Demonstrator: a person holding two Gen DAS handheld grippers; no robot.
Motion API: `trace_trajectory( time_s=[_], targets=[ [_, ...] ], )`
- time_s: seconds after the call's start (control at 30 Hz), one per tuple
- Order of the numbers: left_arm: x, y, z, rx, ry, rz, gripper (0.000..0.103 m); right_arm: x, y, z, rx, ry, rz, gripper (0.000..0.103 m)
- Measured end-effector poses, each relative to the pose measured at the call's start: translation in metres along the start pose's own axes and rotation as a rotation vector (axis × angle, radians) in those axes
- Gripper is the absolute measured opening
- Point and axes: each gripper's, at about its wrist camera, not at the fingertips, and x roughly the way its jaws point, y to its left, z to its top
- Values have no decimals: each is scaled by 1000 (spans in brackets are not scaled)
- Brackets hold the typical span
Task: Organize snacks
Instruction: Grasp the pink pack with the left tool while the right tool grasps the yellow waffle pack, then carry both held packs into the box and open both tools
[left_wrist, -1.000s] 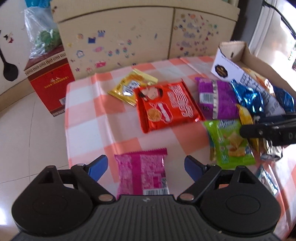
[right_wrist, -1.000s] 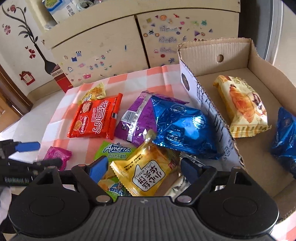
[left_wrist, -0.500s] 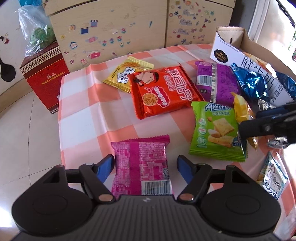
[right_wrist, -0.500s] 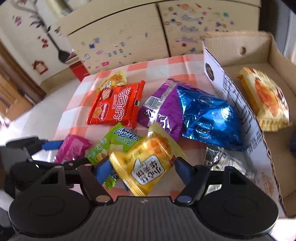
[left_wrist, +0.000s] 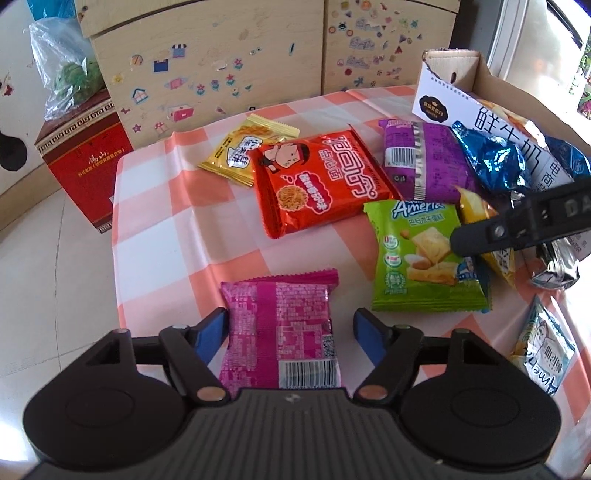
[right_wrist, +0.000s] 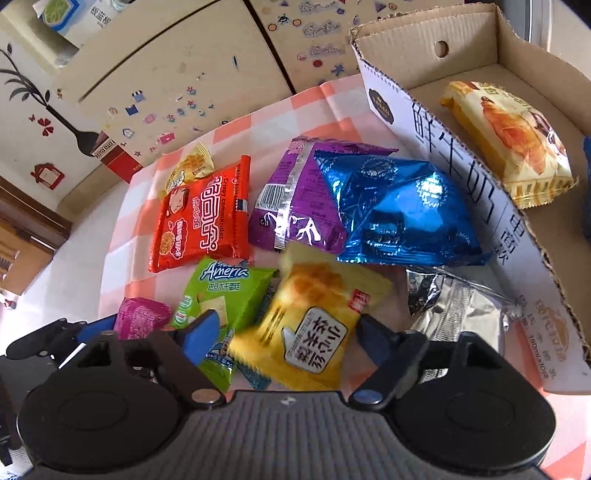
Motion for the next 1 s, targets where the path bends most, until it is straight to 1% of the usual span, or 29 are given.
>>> trace_trajectory(
  time_s=[0.03,0.07,0.1,0.17,0.33,0.53,0.73,1.0],
  targets=[
    [-1,0,0,5,-5,5,64,0,0,0,-1,-4,6,76],
    [-1,0,1,8,-10,7,55,-2,0,0,-11,-9,11,71],
    [-2,0,2,6,-12,-1,52,-3,2,0,-25,-16,15,68],
    [-2,1,3,-7,-14,-10,52,-6,5,0,-60,-31,18,59],
    [-3,-6,2,24,-28,4,51,-9,14,-2,-141,-43,8,57],
    [-7,-8,6,31,-56,27,51,-17,22,-2,-211,-73,-1,57],
    [-13,-5,12,8,-91,38,51,-26,23,1,-229,-109,1,57],
    [-23,9,23,-76,-129,9,51,-39,25,6,-233,-152,17,57]
  ],
)
